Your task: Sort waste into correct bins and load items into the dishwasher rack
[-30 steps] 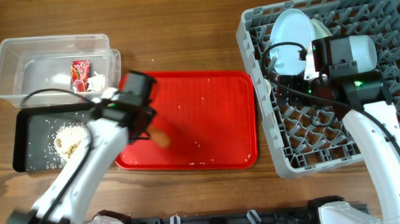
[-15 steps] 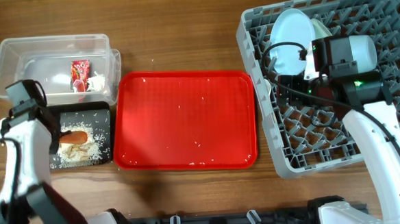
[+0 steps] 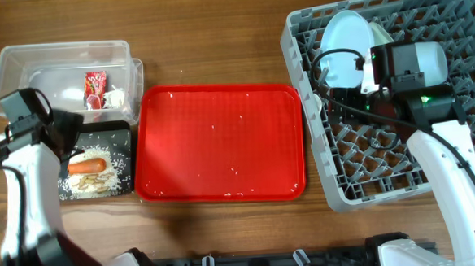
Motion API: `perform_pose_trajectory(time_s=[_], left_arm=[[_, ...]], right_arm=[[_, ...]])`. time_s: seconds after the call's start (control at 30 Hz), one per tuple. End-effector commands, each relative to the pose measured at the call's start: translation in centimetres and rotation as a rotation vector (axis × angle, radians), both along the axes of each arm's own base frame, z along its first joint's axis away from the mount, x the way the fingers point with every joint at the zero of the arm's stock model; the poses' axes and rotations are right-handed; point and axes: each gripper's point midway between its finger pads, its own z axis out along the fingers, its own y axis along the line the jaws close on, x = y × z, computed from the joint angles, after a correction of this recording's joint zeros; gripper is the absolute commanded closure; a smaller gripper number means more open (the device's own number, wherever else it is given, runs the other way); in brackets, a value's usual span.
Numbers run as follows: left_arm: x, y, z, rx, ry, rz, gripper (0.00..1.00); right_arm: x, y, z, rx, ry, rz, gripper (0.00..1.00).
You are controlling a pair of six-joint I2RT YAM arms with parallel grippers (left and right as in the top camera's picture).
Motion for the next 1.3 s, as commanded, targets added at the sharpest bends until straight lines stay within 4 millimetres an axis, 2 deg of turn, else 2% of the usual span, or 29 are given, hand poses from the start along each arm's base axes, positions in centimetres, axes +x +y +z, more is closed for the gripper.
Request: perform_pose_trajectory(time_s=[0.0,0.03,0.07,0.1,0.13,0.2,0.27,0.3,0.37,0.43,0.5,0.6,0.67,0.77,0.97,1.1,1.27], left_arm=[[3.6,-9.6,5.2,0.012,-0.161,-0.581,0.0],[3.3,-12.3,4.9,0.017,-0.129,-0.702,0.0],[2.6,-14.5,4.1,0.002,-0.084,-0.788,0.0],[0.8,-17.3,2.7,-0.027,0.012,-0.911,0.0],[-1.3,-18.8,1.5,-0.065,0.109,-0.977,0.0],[-4.6,-19.6,0.6,-0.127,0.245,-1.005,0.0],[-7.9,-19.3,0.5,-0.192,0.362,-0.959,0.0],[-8.7,-19.2,0.7,-0.2,0.381,-0.958,0.0],[-8.9,-19.2,1.6,-0.171,0.333,-0.97,0.0],[-8.2,-19.7,3.6,-0.093,0.174,-1.0,0.0],[-7.7,-19.9,7.2,0.068,-0.076,-1.029,0.0],[-9.4,-19.3,11.4,0.283,-0.385,-1.009,0.0],[-11.4,-19.2,12.8,0.323,-0.528,-1.001,0.0],[-12.5,-18.9,15.1,0.361,-0.664,-0.974,0.0],[-13.4,-18.7,13.5,0.341,-0.591,-0.989,0.0],[-14.5,-18.4,11.5,0.315,-0.499,-1.007,0.0],[-15.3,-18.2,10.4,0.299,-0.443,-1.016,0.0]], right_arm=[[1.2,3.6,1.7,0.154,-0.083,0.172,0.0],[1.4,5.9,2.4,0.228,-0.128,0.325,0.0],[1.4,6.8,2.4,0.261,-0.134,0.387,0.0],[1.5,6.1,1.5,0.234,-0.095,0.341,0.0],[1.4,4.9,0.4,0.193,-0.047,0.254,0.0],[0.6,2.2,-1.2,0.107,0.048,0.063,0.0],[-0.5,1.7,-1.2,0.087,0.076,0.044,0.0],[-0.8,1.6,-0.9,0.086,0.075,0.047,0.0],[-1.6,1.7,0.5,0.094,0.039,0.054,0.0],[-2.1,1.6,2.2,0.094,-0.033,0.071,0.0],[-3.5,1.5,4.6,0.091,-0.187,0.113,0.01],[-5.7,1.6,6.4,0.091,-0.409,0.166,0.0],[-7.7,0.7,6.3,0.071,-0.512,0.142,0.0],[-9.7,0.4,5.2,0.066,-0.522,0.138,0.0],[-9.9,0.4,4.2,0.063,-0.471,0.137,0.0],[-9.8,0.4,4.1,0.063,-0.466,0.138,0.0],[-9.8,0.4,4.0,0.063,-0.465,0.138,0.0]])
